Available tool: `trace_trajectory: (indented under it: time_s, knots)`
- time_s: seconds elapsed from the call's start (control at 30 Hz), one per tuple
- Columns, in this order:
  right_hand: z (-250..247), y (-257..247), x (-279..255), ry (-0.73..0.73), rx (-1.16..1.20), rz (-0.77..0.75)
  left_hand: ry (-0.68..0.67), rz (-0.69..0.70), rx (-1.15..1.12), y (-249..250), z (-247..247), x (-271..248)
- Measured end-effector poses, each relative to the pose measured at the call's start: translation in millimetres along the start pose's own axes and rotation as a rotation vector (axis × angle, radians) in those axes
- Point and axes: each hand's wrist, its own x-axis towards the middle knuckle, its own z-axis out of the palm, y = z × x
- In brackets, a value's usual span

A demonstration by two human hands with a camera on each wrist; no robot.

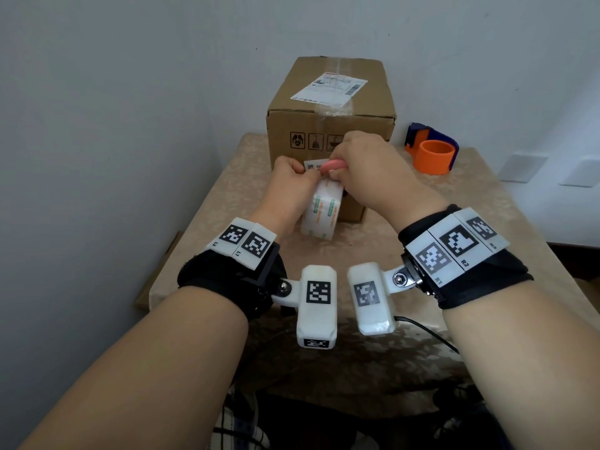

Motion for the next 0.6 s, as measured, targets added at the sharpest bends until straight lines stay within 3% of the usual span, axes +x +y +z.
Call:
trace_trajectory:
  time_s: [0.37, 0.47, 0.6]
  knots:
    - [-3, 22, -9, -0.017, 0.015, 0.068, -0.054, -0.009, 0.035, -3, 2, -2]
    - [4, 27, -10, -0.091, 0.007, 0.082, -0.068, 0.000, 0.118, -7, 2, -2]
    - [-4, 31, -13, -0.051, 0.151, 0.088, -0.076, 0.021, 0.156, -6, -3, -3]
